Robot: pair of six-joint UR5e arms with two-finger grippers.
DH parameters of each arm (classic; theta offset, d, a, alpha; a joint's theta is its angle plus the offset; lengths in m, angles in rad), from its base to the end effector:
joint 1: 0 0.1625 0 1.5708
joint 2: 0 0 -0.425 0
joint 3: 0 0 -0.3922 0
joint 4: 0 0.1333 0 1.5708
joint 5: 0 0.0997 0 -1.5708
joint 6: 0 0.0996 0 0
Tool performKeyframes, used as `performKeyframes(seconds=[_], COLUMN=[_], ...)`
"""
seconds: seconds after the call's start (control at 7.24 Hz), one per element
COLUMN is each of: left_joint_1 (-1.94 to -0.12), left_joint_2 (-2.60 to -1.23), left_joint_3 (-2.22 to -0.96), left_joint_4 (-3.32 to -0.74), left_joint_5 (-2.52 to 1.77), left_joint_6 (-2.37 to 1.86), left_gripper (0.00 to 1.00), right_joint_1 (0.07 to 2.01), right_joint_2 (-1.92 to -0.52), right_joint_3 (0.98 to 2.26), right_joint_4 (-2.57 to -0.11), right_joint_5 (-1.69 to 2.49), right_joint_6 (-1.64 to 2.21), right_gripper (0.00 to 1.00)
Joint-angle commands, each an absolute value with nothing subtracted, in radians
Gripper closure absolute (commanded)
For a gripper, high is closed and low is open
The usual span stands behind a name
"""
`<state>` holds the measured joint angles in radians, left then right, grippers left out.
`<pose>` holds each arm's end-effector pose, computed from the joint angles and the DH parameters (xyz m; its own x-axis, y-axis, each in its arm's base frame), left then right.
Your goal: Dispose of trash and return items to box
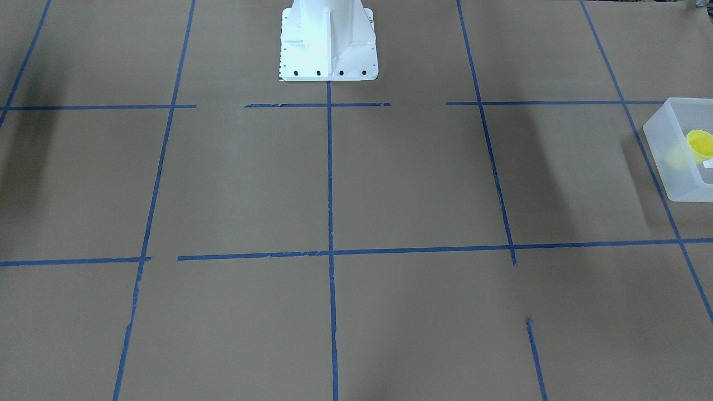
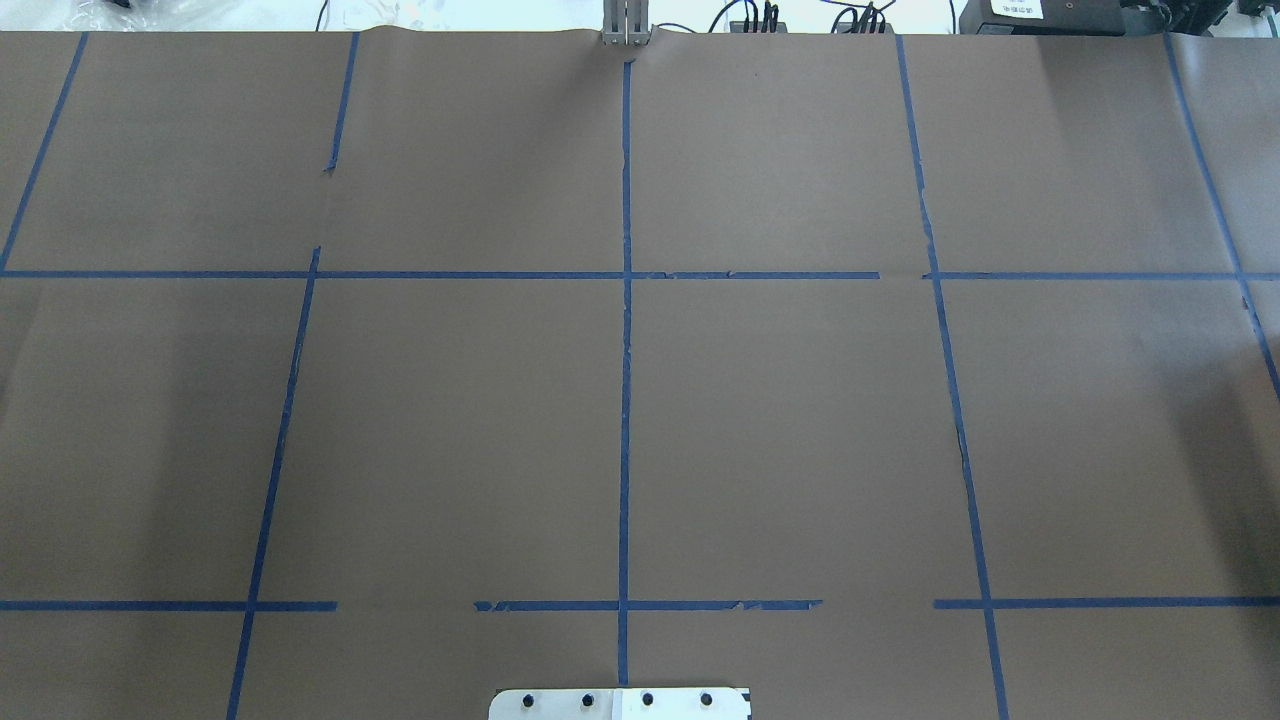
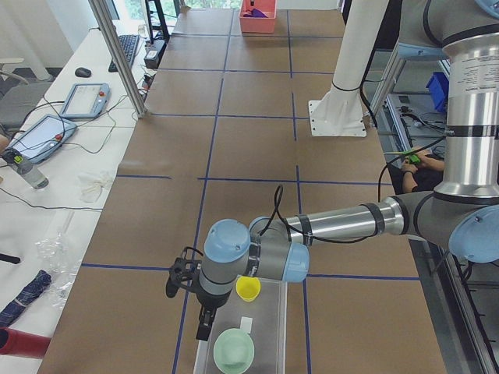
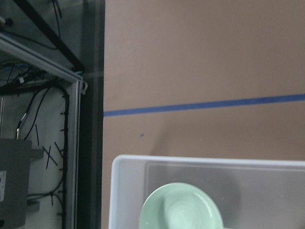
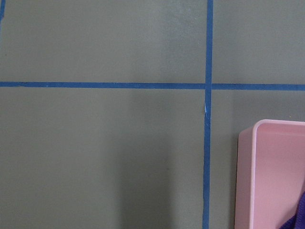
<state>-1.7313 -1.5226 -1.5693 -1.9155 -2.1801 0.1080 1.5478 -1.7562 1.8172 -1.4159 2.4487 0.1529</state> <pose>-0.1537 -0.4719 0.6556 0.8477 0.1348 -0.5130 0.0619 0.9354 0.3481 0.0469 -0.4253 0.5971 0.6308 -0.0286 0.7754 -0.0745 0.9925 0.0973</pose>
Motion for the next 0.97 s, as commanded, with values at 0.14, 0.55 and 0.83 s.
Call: performKeyframes(seconds=[0.14, 0.55, 0.83], left_joint_1=[-1.683, -1.582, -1.559], left_joint_2=[-1.557, -1.56, -1.565], left_joint_3=[-1.646, -1.692, -1.72], left_joint_4=[-1.802, -1.603, -1.545], left_joint_5=[-2.262, -2.273, -2.279], left_joint_6=[0.107, 0.107, 0.109], left_gripper=[0.0, 0.0, 0.0], right_joint_1=[1.548, 1.548, 1.548], right_joint_2=[-1.758, -1.767, -1.769], right_joint_3=[1.816, 1.806, 1.802], right_joint_4=[-1.416, -1.411, -1.411], right_joint_5=[2.448, 2.445, 2.444], right_joint_6=[0.153, 0.152, 0.152], right_gripper=[0.0, 0.0, 0.0])
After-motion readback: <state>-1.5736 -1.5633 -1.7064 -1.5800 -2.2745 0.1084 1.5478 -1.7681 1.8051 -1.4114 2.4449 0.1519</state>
